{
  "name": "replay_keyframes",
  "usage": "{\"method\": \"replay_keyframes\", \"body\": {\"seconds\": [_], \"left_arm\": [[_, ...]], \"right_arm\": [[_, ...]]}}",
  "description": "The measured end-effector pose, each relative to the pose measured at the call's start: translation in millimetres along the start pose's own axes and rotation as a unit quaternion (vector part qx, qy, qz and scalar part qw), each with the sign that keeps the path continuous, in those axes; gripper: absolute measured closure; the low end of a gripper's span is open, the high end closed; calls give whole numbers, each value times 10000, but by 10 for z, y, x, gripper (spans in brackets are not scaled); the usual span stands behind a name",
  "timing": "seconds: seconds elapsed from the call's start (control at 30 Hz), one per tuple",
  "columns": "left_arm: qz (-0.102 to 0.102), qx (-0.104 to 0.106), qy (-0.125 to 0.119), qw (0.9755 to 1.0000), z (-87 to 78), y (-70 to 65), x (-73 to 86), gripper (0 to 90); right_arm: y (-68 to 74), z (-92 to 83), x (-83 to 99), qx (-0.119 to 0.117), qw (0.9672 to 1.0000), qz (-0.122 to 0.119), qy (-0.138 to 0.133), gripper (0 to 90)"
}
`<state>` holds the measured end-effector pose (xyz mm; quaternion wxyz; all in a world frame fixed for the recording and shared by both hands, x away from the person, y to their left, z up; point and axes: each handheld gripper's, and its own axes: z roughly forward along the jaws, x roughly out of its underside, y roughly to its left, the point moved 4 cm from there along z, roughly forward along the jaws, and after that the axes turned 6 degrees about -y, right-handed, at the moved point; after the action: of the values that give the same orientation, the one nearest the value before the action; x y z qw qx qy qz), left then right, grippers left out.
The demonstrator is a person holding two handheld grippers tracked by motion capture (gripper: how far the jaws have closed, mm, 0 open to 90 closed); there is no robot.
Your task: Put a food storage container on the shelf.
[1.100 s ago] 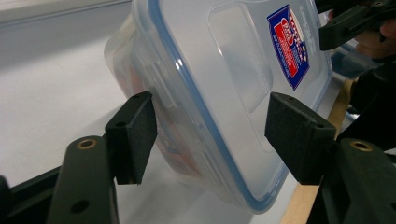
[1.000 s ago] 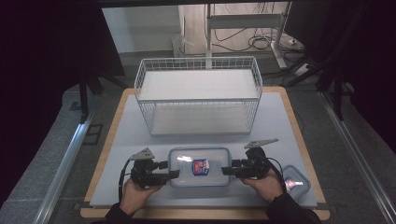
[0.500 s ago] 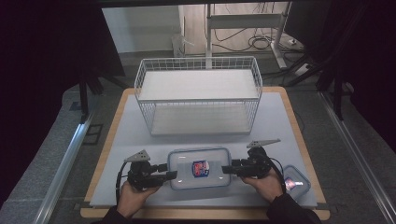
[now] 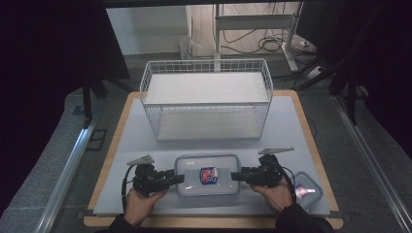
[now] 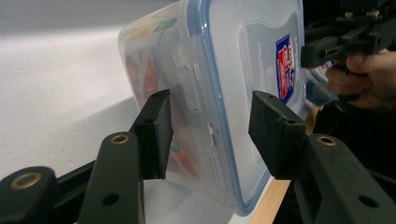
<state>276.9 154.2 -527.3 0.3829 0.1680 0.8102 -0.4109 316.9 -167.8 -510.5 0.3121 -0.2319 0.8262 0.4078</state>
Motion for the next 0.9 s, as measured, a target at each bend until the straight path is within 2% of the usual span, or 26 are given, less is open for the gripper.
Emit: {"method": "replay_keyframes", "body": {"seconds": [0.2, 0.3, 0.43, 0.63, 0.9], "left_arm": [[10, 36, -40, 10000, 11, -3, -51, 521], [61, 42, -64, 10000, 7, -19, -83, 521], [257, 46, -186, 9995, -31, -78, -198, 520], [319, 51, -223, 9992, -54, -93, -293, 520], [494, 24, -255, 9984, -99, -146, -586, 520]], "right_arm": [[26, -43, -37, 67, 9998, -85, -187, 501], [28, -57, -50, 57, 9997, -68, -230, 501], [80, -120, -140, 44, 9992, -180, -358, 501], [114, -155, -238, 9, 9987, -251, -451, 505], [166, -212, -466, 14, 9977, -313, -599, 505]]}}
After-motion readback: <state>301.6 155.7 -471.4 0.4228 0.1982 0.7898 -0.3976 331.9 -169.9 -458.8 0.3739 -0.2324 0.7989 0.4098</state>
